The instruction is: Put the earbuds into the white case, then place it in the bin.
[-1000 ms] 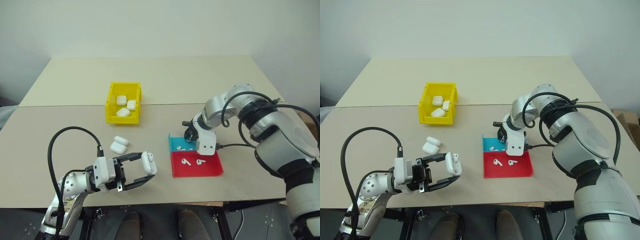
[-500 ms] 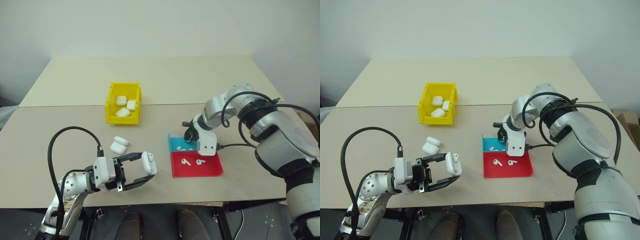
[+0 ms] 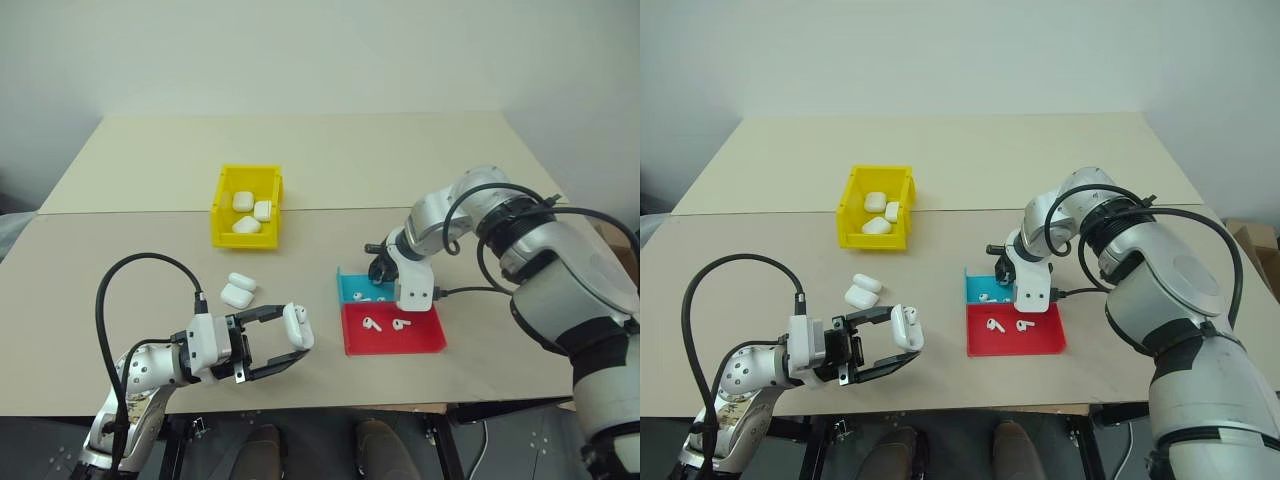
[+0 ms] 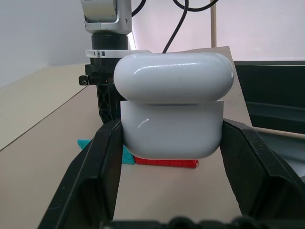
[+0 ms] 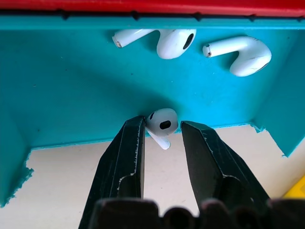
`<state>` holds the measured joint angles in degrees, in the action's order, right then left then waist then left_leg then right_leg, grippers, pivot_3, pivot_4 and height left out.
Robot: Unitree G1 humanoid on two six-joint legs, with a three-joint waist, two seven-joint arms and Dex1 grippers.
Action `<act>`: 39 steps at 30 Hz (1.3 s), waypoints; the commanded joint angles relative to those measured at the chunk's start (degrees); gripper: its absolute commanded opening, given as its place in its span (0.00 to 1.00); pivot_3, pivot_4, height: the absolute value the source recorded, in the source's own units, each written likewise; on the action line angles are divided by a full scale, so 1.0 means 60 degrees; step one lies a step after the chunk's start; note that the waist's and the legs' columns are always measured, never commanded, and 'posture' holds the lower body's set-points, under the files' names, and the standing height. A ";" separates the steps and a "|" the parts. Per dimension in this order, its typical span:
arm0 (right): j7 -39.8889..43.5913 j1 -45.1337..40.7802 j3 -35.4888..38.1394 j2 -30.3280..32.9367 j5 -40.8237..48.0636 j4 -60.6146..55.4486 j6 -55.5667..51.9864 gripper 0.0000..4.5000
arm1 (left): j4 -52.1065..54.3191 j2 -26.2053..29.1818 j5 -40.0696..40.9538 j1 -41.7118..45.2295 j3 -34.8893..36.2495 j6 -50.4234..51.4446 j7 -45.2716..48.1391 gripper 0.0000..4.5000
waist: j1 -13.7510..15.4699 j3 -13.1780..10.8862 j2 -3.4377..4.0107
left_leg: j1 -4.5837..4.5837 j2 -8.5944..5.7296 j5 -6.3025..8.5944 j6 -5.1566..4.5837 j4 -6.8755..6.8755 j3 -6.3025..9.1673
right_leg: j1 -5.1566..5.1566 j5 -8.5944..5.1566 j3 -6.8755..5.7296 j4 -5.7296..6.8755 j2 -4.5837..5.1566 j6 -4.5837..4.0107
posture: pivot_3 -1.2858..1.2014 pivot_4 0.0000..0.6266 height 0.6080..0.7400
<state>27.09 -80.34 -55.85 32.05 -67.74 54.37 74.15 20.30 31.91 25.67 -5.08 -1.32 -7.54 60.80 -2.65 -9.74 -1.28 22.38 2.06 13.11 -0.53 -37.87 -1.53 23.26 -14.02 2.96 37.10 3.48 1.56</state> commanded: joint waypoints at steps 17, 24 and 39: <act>-0.0171 0.0031 -0.0110 -0.0006 -0.0192 -0.0064 -0.0019 0.17 | 0.0194 -0.0040 -0.0033 0.0060 0.0024 -0.0218 -0.0014 0.62 | -0.0004 0.0000 0.0000 | -0.0003 0.0001 0.0000 0.0000 0.0001 -0.0002 | -0.0001 0.0000 0.0004 0.0000 -0.0001 0.0000 | 0.52 0.24 1.00; 0.0729 0.0085 0.0539 0.0081 0.1199 0.0424 0.0043 0.17 | 0.0169 -0.0087 -0.0015 0.0109 0.0001 -0.0240 -0.0002 0.62 | -0.0004 0.0000 0.0000 | -0.0005 0.0002 0.0000 0.0000 0.0003 -0.0004 | -0.0001 -0.0001 0.0007 0.0000 -0.0003 -0.0002 | 0.52 0.24 1.00; 0.5886 0.4705 0.6546 0.4492 1.5226 -0.8059 -1.0359 0.17 | 0.0083 -0.1011 0.1015 0.2211 -0.0132 0.1031 -0.0657 0.62 | 0.0264 -0.0016 0.0016 | 0.0061 0.0016 0.0002 -0.0002 0.0011 0.0068 | 0.0007 0.0019 0.0016 -0.0049 0.0017 0.0035 | 0.52 0.24 1.00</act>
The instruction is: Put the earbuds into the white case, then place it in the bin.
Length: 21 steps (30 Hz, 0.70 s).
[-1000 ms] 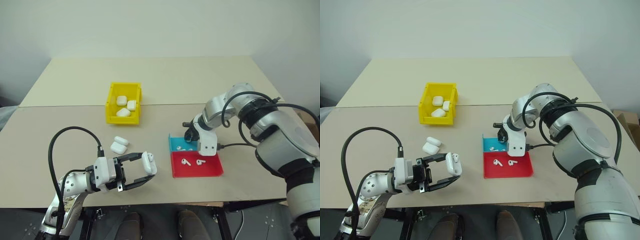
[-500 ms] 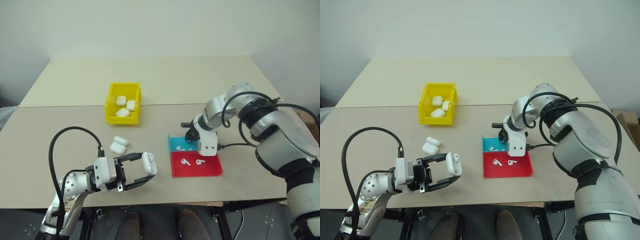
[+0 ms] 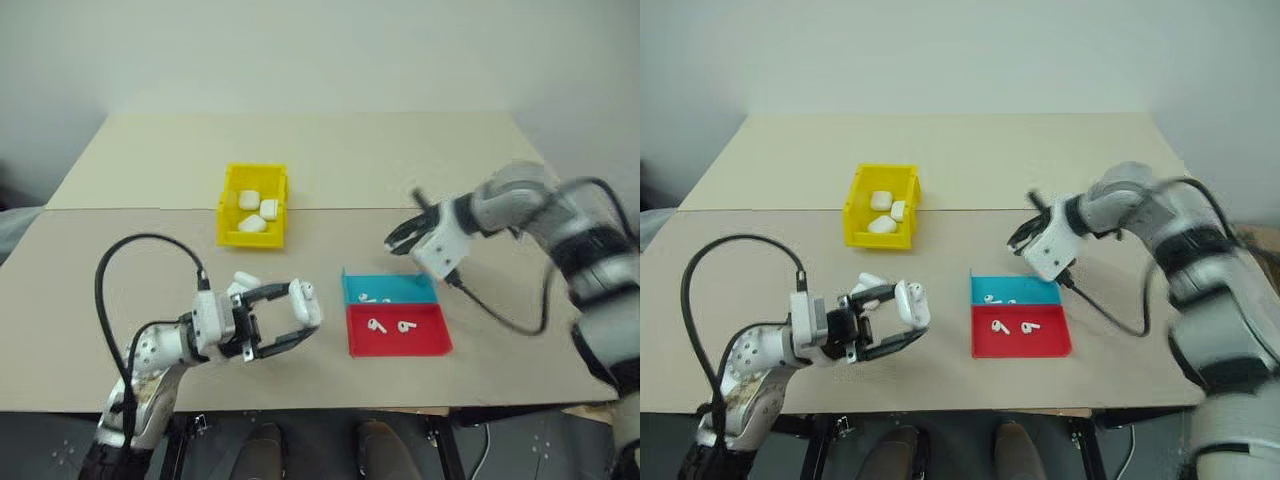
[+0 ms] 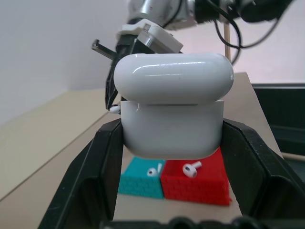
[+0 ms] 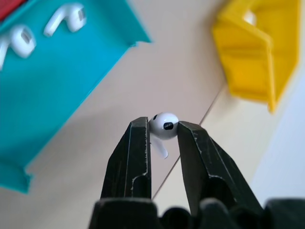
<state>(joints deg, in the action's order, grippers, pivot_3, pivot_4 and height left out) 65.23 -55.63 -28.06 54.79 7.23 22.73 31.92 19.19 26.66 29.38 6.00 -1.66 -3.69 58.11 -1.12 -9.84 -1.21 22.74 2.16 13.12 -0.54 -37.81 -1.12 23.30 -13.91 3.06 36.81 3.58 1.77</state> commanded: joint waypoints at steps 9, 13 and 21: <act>-0.5017 0.4643 0.7804 0.0490 1.1321 -0.8435 -0.9350 0.17 | -0.0002 -0.1267 0.0759 0.2170 -0.0931 0.1165 -0.0219 0.62 | 0.0110 -0.0004 -0.0011 | 0.0024 -0.0030 -0.0001 0.0000 -0.0023 -0.0043 | -0.0024 0.0008 -0.0014 -0.0029 -0.0024 0.0022 | 0.52 0.24 1.00; -0.5576 0.5278 0.8446 0.0193 1.2849 -0.9291 -0.9988 0.17 | -0.0048 -0.1545 0.0878 0.2529 -0.0917 0.1285 -0.0243 0.62 | 0.0018 -0.0003 -0.0012 | 0.0025 -0.0034 0.0000 -0.0001 -0.0029 -0.0064 | -0.0020 0.0012 0.0016 -0.0042 -0.0030 0.0039 | 0.52 0.24 1.00; -0.5976 0.5832 0.7425 -0.0476 1.3590 -1.0188 -1.0905 0.17 | 0.0030 -0.1489 0.1040 0.2425 -0.0770 0.1253 -0.0073 0.62 | 0.0031 -0.0002 -0.0016 | 0.0029 -0.0033 0.0000 -0.0002 -0.0028 -0.0067 | -0.0013 0.0012 0.0026 -0.0051 -0.0038 0.0049 | 0.52 0.24 1.00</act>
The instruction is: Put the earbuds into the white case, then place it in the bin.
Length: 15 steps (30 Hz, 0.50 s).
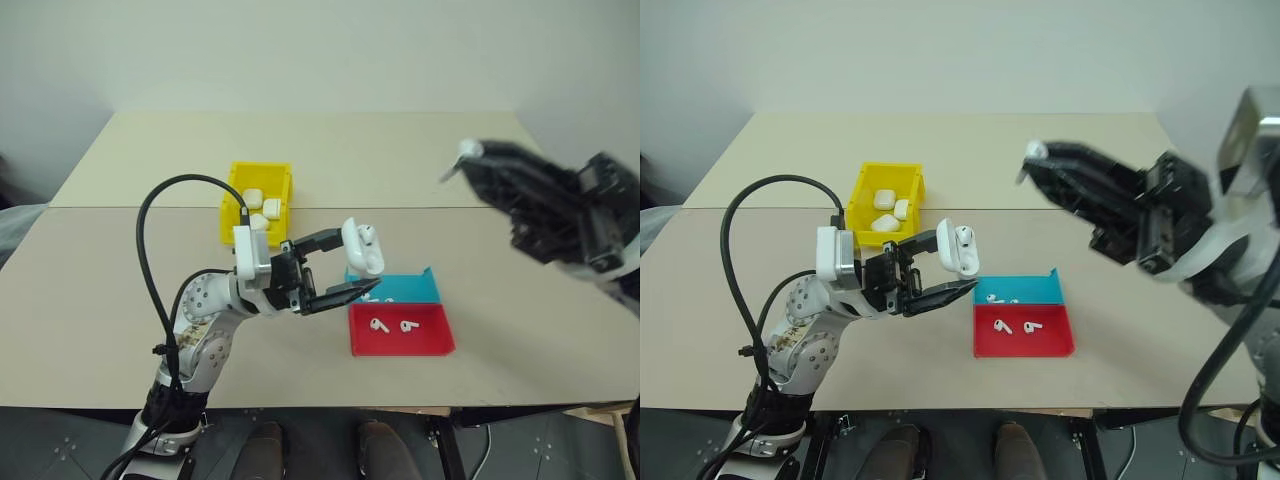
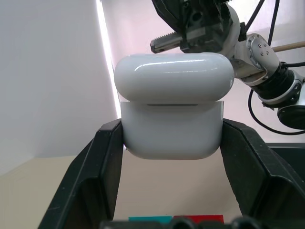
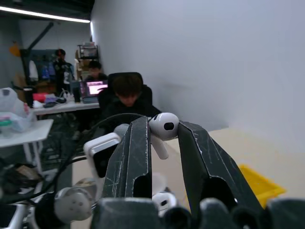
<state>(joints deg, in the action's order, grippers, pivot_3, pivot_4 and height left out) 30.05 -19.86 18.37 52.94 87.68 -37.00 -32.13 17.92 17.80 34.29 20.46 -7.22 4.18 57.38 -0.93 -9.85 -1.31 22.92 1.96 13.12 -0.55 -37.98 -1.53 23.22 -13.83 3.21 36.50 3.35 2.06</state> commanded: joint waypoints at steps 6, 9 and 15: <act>-0.0042 -0.0376 -0.1132 -0.0315 -0.0298 -0.0187 -0.0804 0.17 | 0.0454 0.0032 0.0141 -0.0163 0.0206 -0.0039 -0.0119 0.62 | 0.0022 0.0001 0.0000 | 0.0032 0.0002 0.0000 0.0000 0.0000 0.0002 | 0.0009 0.0015 -0.0004 -0.0053 -0.0001 0.0019 | 0.52 0.24 1.00; 0.0361 -0.0331 -0.1150 -0.0286 -0.0639 -0.0274 -0.0929 0.17 | 0.0504 0.0034 0.0092 -0.0237 0.0210 -0.0066 -0.0214 0.62 | 0.0033 0.0001 0.0000 | 0.0051 -0.0002 0.0001 -0.0001 0.0000 0.0001 | 0.0011 0.0024 -0.0005 -0.0080 0.0006 0.0033 | 0.52 0.24 1.00; 0.0416 -0.0475 -0.1453 -0.0510 -0.0992 -0.0144 -0.1113 0.17 | 0.0684 0.0037 0.0067 -0.0445 0.0228 -0.0108 -0.0311 0.62 | 0.0037 0.0001 0.0000 | 0.0056 -0.0004 0.0002 -0.0002 0.0000 0.0001 | 0.0012 0.0027 -0.0007 -0.0088 0.0009 0.0036 | 0.52 0.24 1.00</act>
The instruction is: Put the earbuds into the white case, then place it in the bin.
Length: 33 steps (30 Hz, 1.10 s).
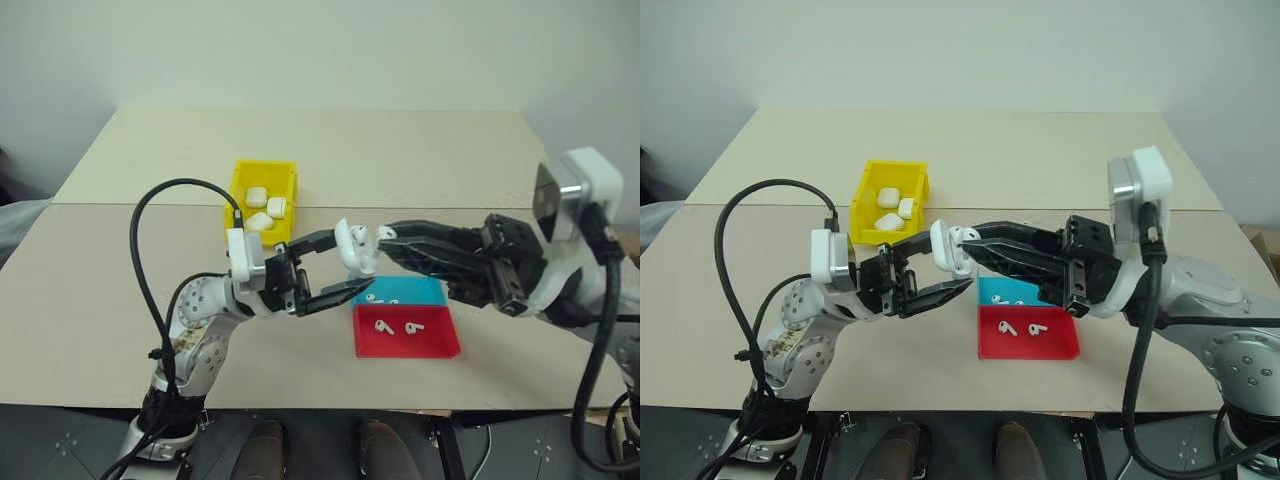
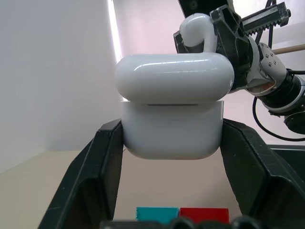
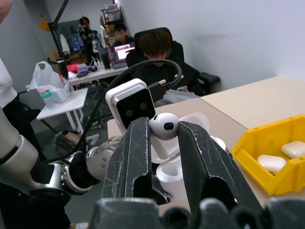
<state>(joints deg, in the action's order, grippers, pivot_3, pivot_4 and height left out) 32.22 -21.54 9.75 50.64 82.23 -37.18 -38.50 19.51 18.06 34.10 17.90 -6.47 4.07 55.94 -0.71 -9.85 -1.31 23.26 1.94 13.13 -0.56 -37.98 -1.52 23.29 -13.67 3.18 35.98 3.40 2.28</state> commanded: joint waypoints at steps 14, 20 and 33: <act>0.0177 -0.0147 -0.0320 -0.0395 -0.0959 -0.0054 -0.0362 0.17 | 0.0482 -0.0074 0.0048 -0.0090 0.0016 -0.0138 -0.0141 0.62 | 0.0000 0.0000 0.0000 | -0.0003 0.0000 0.0000 0.0000 0.0000 -0.0001 | 0.0000 0.0002 0.0000 0.0003 -0.0002 -0.0001 | 0.52 0.24 1.00; 0.0349 -0.0033 -0.0366 -0.0544 -0.1770 -0.0266 -0.0188 0.42 | 0.0462 -0.0075 0.0021 -0.0081 0.0015 -0.0117 -0.0156 0.62 | -0.0001 0.0000 0.0000 | -0.0006 0.0000 0.0000 0.0000 0.0000 -0.0001 | 0.0000 0.0003 0.0000 0.0005 -0.0003 -0.0001 | 0.52 0.24 1.00; 0.2077 -0.0526 0.0842 0.0660 -0.2589 0.0229 -0.0120 0.42 | -0.0809 0.0285 -0.0822 0.0134 -0.0264 -0.0475 0.0522 0.62 | -0.0032 0.0001 -0.0001 | -0.0013 -0.0001 0.0000 0.0000 -0.0002 -0.0007 | -0.0003 0.0004 0.0001 0.0003 -0.0005 0.0000 | 0.52 0.24 1.00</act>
<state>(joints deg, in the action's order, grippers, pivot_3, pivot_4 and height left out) 43.82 -21.42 14.47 53.52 67.30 -35.99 -39.45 14.71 19.43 30.93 17.08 -6.92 2.61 58.06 -0.90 -9.84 -1.31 23.15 1.95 13.13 -0.56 -37.99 -1.57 23.27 -13.64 3.19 36.02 3.36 2.28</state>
